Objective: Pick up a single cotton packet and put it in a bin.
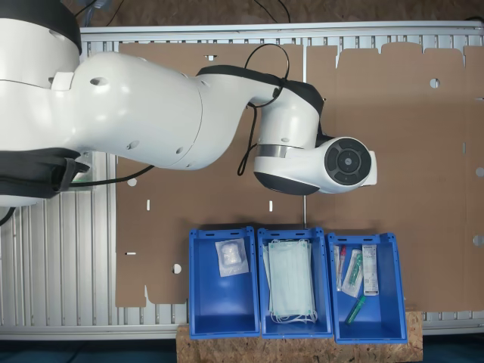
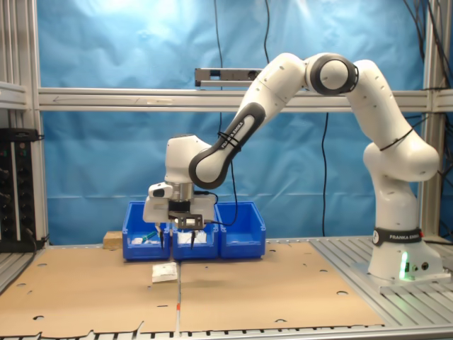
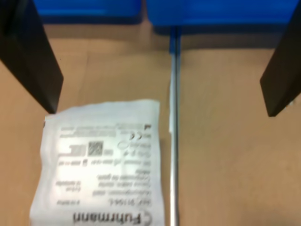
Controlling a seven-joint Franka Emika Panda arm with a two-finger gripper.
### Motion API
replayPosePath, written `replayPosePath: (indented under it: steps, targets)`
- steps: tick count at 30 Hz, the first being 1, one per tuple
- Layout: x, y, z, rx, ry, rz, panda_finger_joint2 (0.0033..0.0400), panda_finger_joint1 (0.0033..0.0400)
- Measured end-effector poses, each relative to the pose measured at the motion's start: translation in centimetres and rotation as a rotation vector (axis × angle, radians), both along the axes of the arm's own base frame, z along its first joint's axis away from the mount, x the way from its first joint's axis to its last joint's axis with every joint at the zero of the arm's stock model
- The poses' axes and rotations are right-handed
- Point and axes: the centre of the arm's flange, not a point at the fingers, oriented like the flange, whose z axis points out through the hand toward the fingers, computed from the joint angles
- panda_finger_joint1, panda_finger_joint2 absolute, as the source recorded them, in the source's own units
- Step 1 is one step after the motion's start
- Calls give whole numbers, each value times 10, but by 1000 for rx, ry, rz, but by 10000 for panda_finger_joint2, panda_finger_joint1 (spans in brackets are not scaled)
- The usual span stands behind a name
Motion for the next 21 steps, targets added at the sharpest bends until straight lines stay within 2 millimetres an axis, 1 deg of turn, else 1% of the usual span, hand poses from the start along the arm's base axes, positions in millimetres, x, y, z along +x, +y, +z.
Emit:
replayPosePath:
  steps: [14, 21]
  targets:
    - [32, 14, -41, 62, -33, 35, 400, 400]
    - [39, 16, -63, 89, -36, 36, 400, 400]
